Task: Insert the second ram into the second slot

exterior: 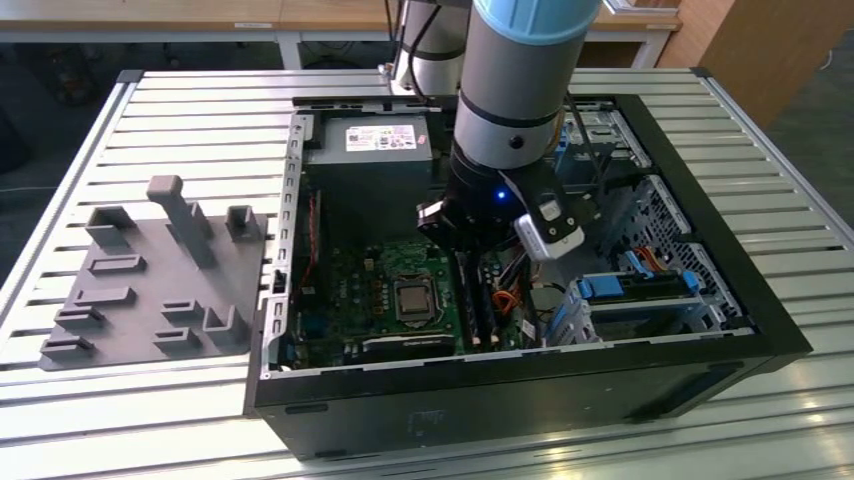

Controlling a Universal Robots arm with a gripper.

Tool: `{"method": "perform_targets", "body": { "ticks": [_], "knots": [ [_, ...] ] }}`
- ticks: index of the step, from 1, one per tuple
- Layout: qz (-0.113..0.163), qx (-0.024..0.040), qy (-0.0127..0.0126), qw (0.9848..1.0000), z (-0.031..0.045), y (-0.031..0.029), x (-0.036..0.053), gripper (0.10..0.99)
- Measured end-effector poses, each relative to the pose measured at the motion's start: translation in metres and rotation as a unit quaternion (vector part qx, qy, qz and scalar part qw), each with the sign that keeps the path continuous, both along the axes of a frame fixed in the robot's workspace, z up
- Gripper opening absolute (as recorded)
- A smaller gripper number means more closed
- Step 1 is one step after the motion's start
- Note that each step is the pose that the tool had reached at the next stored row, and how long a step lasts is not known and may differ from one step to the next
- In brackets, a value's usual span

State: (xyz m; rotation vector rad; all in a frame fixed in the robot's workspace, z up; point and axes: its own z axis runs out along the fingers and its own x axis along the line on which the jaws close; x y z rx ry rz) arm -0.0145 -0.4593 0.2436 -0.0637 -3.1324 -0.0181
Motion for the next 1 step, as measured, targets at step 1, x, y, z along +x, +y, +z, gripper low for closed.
{"method": "perform_targets", "body": {
  "ticks": [1],
  "knots": [
    [0.0,0.0,0.0,1.0,0.0,0.0,0.0,0.106]
  ]
}}
